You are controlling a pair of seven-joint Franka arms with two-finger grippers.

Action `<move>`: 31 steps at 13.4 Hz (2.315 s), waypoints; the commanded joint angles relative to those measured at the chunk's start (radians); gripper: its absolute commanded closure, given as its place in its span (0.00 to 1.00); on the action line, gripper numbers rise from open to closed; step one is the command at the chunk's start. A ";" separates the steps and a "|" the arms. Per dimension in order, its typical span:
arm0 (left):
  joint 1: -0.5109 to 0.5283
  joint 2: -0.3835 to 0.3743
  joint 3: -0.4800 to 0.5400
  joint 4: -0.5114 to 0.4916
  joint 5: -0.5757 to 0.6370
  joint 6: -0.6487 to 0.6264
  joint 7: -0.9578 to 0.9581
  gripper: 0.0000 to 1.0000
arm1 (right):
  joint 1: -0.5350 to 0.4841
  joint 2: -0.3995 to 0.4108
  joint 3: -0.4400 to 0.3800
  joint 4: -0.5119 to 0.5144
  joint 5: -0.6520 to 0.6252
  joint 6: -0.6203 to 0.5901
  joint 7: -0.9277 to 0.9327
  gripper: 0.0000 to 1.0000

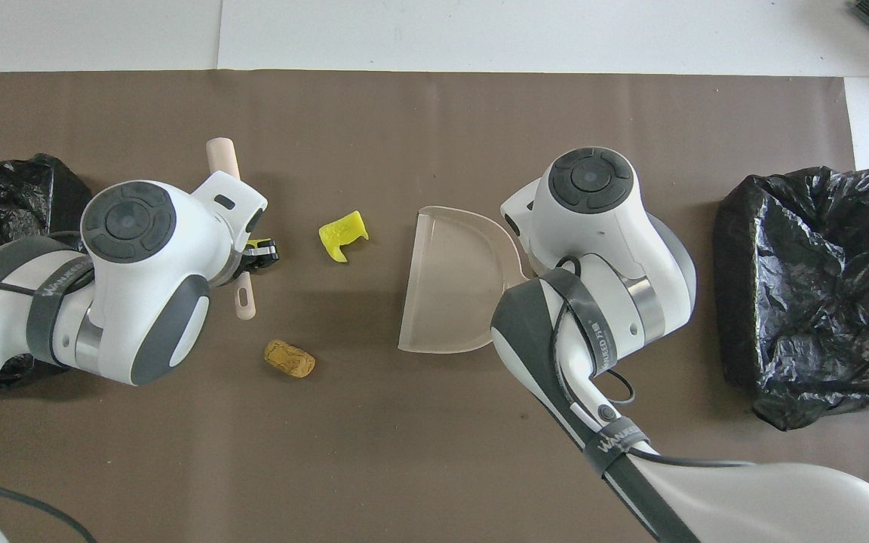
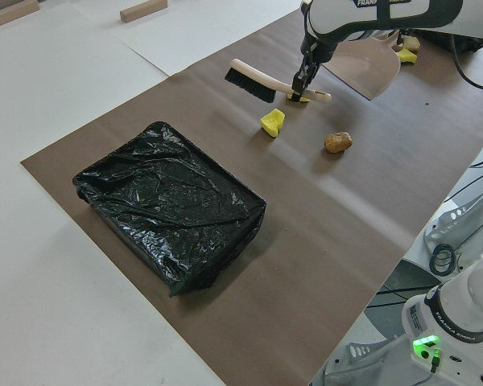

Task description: Sweep and dump trash in bin

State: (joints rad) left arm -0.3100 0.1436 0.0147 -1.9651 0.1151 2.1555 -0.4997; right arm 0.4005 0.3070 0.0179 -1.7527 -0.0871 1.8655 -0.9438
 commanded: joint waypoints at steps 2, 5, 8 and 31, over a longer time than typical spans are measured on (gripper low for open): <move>0.136 0.091 -0.016 0.078 0.018 0.007 0.202 1.00 | 0.047 -0.013 0.005 -0.071 -0.075 0.057 0.042 1.00; 0.155 0.068 -0.016 -0.022 0.015 0.041 0.294 1.00 | 0.057 -0.012 0.010 -0.079 -0.060 0.055 0.164 1.00; 0.099 0.022 -0.025 -0.095 0.012 0.038 0.335 1.00 | 0.090 -0.025 0.011 -0.105 -0.056 0.052 0.313 1.00; -0.253 -0.337 -0.012 -0.202 -0.230 -0.467 0.114 1.00 | 0.077 -0.025 0.011 -0.114 -0.051 0.038 0.228 1.00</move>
State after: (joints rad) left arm -0.5711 -0.1272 0.0117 -2.0945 -0.1435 1.7114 -0.2912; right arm 0.4931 0.3058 0.0217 -1.8365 -0.1377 1.9046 -0.6545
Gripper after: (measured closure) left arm 0.740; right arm 0.687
